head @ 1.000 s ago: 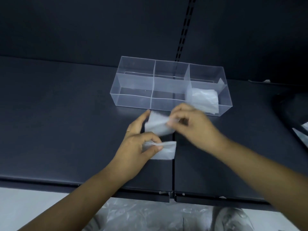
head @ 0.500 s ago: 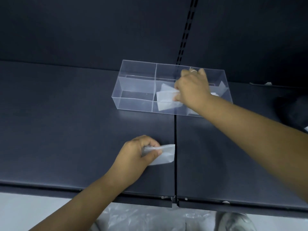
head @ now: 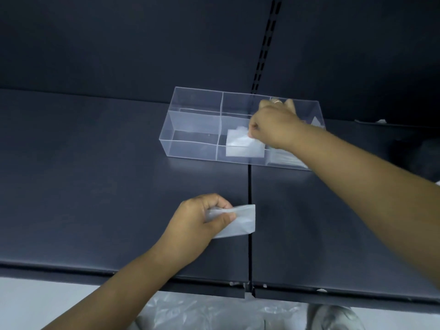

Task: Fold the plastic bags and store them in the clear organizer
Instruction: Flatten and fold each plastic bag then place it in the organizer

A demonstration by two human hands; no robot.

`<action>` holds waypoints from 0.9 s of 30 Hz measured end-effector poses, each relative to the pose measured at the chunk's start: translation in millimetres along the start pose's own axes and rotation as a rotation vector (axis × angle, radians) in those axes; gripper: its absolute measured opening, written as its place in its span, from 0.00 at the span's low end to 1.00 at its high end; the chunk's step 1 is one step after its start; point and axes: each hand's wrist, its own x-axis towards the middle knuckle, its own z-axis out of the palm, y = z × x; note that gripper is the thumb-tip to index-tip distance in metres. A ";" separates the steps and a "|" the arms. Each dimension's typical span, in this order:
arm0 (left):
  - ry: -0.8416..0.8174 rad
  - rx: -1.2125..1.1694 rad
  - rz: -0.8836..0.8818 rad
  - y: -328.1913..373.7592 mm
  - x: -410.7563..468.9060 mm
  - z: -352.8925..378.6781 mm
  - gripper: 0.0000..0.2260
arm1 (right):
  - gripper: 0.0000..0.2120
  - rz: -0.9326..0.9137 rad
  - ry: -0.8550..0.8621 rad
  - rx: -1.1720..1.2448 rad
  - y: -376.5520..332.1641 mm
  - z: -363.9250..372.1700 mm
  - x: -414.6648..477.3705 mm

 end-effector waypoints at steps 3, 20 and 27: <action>-0.006 -0.001 -0.006 -0.6 -1.3 -0.1 0.05 | 0.05 0.054 0.159 -0.176 -10.3 10.1 2.1; 0.025 -0.035 -0.026 2.8 3.3 -8.5 0.05 | 0.20 -0.224 0.039 0.255 -4.2 -1.2 -30.4; 0.064 -0.070 0.064 20.9 20.3 -17.3 0.03 | 0.15 -0.412 -0.172 0.745 -13.7 -5.2 -112.3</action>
